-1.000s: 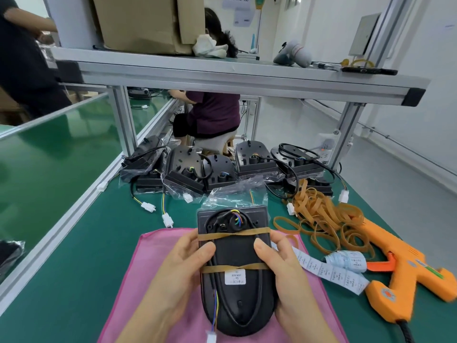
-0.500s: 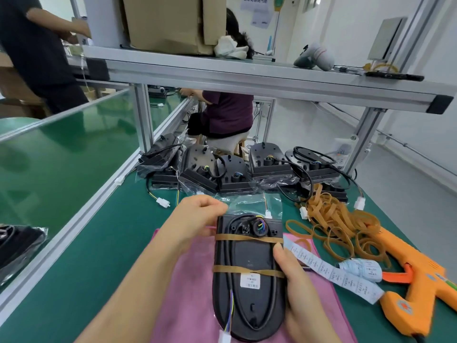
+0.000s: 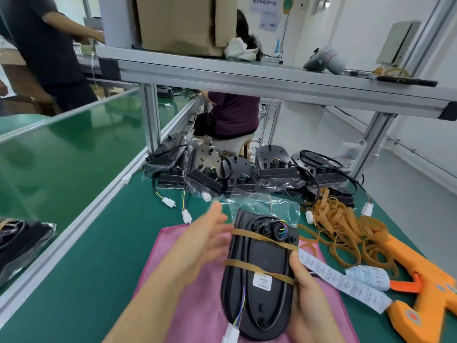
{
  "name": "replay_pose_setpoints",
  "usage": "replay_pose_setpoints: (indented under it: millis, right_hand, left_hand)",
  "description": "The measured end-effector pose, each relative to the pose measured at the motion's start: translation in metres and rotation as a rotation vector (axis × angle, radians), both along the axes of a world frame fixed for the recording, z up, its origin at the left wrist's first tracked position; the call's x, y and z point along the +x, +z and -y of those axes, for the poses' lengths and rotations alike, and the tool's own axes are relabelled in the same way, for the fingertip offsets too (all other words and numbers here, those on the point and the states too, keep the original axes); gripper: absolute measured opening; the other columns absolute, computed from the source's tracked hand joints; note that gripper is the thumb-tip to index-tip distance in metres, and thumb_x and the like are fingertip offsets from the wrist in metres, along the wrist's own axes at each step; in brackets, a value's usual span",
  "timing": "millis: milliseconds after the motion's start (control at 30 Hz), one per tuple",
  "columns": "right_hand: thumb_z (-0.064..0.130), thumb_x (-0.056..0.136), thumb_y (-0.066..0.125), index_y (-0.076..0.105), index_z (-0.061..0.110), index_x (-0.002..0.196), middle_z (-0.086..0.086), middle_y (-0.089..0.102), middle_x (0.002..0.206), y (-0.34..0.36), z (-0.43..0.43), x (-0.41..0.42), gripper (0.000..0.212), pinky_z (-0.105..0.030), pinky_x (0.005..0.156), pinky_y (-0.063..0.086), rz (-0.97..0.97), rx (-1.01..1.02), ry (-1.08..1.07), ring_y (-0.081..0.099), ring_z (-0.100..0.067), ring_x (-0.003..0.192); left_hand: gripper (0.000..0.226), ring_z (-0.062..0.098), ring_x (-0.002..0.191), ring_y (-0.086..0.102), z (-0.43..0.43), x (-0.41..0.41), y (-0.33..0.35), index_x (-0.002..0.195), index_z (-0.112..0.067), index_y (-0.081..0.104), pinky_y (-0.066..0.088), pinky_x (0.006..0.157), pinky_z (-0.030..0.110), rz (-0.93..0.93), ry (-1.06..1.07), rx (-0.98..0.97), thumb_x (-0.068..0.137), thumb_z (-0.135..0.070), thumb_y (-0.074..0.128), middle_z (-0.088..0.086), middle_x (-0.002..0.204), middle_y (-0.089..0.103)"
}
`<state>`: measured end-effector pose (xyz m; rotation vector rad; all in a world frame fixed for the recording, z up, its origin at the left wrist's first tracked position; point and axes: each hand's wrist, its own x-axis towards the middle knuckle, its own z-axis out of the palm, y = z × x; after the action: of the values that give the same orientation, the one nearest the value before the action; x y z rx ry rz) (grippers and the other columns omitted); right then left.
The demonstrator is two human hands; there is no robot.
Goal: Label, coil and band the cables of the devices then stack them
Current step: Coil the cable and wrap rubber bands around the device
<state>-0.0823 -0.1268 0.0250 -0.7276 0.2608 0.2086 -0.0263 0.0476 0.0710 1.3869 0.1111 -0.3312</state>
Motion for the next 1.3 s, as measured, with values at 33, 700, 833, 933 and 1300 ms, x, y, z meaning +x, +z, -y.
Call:
replay_pose_setpoints:
  millis: [33, 700, 833, 933, 1300]
  right_hand:
    - [0.04, 0.084, 0.05, 0.056, 0.01, 0.13, -0.021, 0.065, 0.121, 0.001, 0.001, 0.0, 0.055, -0.052, 0.085, 0.05, -0.003, 0.008, 0.023, 0.064, -0.039, 0.108]
    - [0.033, 0.091, 0.054, 0.074, 0.022, 0.106, -0.011, 0.07, 0.114, 0.009, 0.017, -0.004, 0.027, -0.046, 0.097, 0.049, 0.007, -0.461, 0.108, 0.067, -0.027, 0.107]
    - [0.031, 0.096, 0.051, 0.071, 0.022, 0.112, -0.006, 0.072, 0.11, 0.013, 0.021, -0.015, 0.027, -0.041, 0.092, 0.053, 0.005, -0.608, 0.124, 0.068, -0.019, 0.104]
    - [0.03, 0.09, 0.061, 0.063, 0.023, 0.121, 0.0, 0.068, 0.118, 0.019, 0.041, -0.026, 0.031, -0.037, 0.097, 0.051, 0.0, -0.844, -0.03, 0.063, -0.013, 0.107]
    - [0.06, 0.081, 0.059, 0.056, 0.015, 0.082, -0.003, 0.06, 0.082, 0.049, 0.209, -0.053, 0.045, -0.033, 0.064, 0.042, -0.549, -1.906, -0.264, 0.057, -0.024, 0.076]
  left_hand:
    - [0.037, 0.012, 0.087, 0.071, 0.003, -0.011, -0.007, 0.097, -0.02, 0.07, 0.056, 0.08, 0.033, -0.006, -0.091, 0.029, 0.089, -0.054, 0.058, -0.003, 0.092, 0.076]
    - [0.026, 0.024, 0.073, 0.075, 0.016, -0.042, -0.037, 0.083, -0.011, 0.081, 0.055, 0.05, 0.023, -0.171, -0.097, -0.197, 0.068, -0.03, 0.07, 0.016, 0.089, 0.076]
    - [0.021, 0.026, 0.074, 0.075, 0.016, -0.045, -0.042, 0.08, -0.016, 0.081, 0.056, 0.051, 0.025, -0.178, -0.093, -0.201, 0.07, -0.031, 0.069, 0.016, 0.087, 0.076]
    - [0.025, 0.03, 0.077, 0.074, 0.017, -0.045, -0.046, 0.085, -0.009, 0.08, 0.057, 0.053, 0.029, -0.195, -0.05, -0.232, 0.07, -0.028, 0.072, 0.02, 0.092, 0.075]
    - [0.035, 0.023, 0.068, 0.074, 0.025, -0.051, -0.049, 0.114, 0.001, 0.063, 0.053, 0.046, 0.024, -0.161, -0.03, -0.155, 0.086, -0.019, 0.068, 0.016, 0.091, 0.076]
